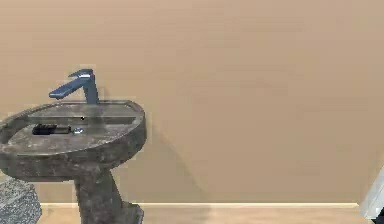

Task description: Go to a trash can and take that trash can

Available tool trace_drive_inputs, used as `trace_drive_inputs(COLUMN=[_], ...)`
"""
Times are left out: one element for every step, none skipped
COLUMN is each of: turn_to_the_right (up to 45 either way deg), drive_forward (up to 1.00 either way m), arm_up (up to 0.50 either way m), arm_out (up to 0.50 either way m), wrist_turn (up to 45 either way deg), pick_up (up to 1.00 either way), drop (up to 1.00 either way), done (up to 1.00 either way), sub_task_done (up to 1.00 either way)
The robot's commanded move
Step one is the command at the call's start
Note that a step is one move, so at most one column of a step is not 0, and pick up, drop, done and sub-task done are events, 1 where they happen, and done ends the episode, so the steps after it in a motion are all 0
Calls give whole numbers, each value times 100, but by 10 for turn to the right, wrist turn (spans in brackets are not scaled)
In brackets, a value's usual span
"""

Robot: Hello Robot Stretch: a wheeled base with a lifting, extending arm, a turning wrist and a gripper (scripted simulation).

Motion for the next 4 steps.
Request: trace_drive_inputs(turn_to_the_right=[-450,-240,0,-390], drive_forward=[0,0,90,0], arm_up=[0,0,0,0], arm_out=[0,0,0,0], wrist_turn=[0,0,0,0], pick_up=[0,0,0,0], drop=[0,0,0,0], done=[0,0,0,0], sub_task_done=[0,0,0,0])
